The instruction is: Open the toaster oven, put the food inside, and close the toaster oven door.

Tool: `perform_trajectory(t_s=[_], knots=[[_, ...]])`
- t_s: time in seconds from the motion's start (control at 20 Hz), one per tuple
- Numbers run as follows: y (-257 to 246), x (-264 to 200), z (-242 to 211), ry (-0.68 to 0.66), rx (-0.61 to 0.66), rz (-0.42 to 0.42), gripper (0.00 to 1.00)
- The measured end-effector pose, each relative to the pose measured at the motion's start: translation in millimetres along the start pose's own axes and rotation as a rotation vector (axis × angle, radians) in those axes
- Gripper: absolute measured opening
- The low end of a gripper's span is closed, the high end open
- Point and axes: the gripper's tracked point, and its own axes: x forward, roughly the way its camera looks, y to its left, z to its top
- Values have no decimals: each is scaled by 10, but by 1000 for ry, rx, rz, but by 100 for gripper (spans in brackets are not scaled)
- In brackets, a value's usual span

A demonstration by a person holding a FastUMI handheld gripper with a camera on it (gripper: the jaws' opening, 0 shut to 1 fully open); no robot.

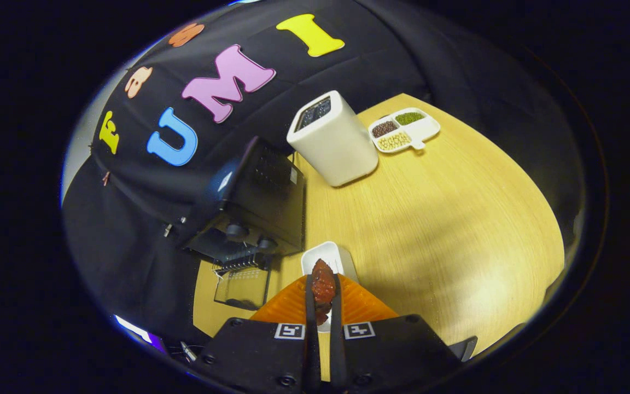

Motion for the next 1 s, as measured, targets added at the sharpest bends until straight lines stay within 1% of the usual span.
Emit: perform_trajectory(t_s=[0.2,0.35,0.5,0.85,1.0], knots=[[406,-221,153,-70,10,31,11],[750,-273,86,-97,30,53,11],[1139,-286,-35,-136,53,104,11],[1865,-69,-559,-140,93,151,11],[2159,43,-710,-175,106,184,11]])
